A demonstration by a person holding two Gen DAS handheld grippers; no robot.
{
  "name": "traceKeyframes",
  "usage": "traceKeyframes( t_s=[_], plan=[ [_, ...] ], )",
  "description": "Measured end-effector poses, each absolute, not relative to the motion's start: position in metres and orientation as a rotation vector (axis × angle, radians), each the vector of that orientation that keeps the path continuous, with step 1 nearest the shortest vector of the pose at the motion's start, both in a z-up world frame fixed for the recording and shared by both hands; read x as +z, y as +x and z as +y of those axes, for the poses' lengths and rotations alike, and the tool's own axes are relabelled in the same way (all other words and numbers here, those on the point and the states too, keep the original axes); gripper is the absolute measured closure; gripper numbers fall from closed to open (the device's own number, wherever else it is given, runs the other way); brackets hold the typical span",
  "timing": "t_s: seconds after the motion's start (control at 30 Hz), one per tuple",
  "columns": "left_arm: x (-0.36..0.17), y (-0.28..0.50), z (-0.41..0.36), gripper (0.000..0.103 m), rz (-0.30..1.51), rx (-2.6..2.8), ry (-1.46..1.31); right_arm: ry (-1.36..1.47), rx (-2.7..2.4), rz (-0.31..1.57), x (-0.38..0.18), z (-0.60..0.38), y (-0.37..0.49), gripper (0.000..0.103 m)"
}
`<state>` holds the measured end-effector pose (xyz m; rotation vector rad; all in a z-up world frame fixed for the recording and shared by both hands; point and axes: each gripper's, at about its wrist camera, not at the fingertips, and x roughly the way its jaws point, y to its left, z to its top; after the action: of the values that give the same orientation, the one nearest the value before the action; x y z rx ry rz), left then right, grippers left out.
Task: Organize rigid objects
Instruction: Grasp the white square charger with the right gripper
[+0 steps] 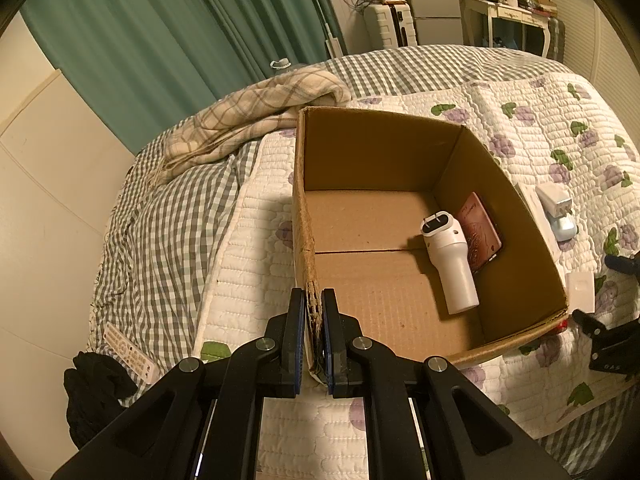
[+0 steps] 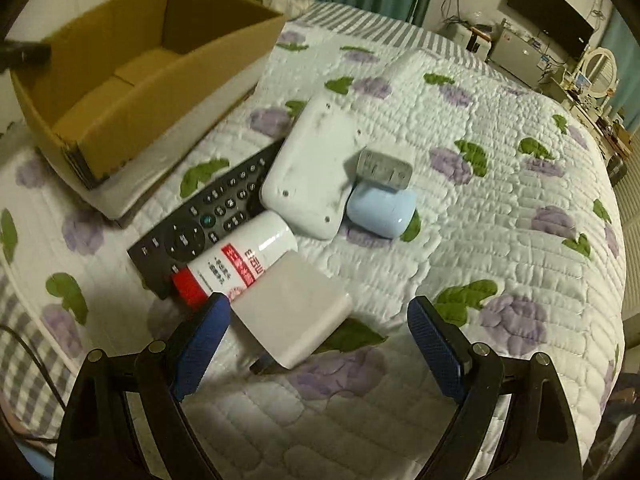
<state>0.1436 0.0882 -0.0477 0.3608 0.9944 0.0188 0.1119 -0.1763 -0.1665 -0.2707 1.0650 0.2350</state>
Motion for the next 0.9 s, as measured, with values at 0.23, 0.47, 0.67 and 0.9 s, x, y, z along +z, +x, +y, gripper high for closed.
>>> traceKeyframes(
  t_s=[0.23,0.47,0.67,0.9],
  plan=[
    [-0.048,0.144,0.088,0.096,0.995,0.019,0.362,-0.297,0.242,1.108,-0.179,-0.169,0.118,0.013],
    [-0.049,0.143,0.087,0.096,0.995,0.021,0.369,-0.277,0.254,1.157,-0.189,-0.169,0.127,0.013],
    [-0.05,0.142,0.085,0.096,0.995,0.021,0.37,-0.288,0.254,1.164,-0.196,-0.164,0.132,0.032],
    [-0.049,0.142,0.085,0.096,0.996,0.022,0.37,-0.282,0.245,1.131,-0.189,-0.165,0.126,0.033]
  ],
)
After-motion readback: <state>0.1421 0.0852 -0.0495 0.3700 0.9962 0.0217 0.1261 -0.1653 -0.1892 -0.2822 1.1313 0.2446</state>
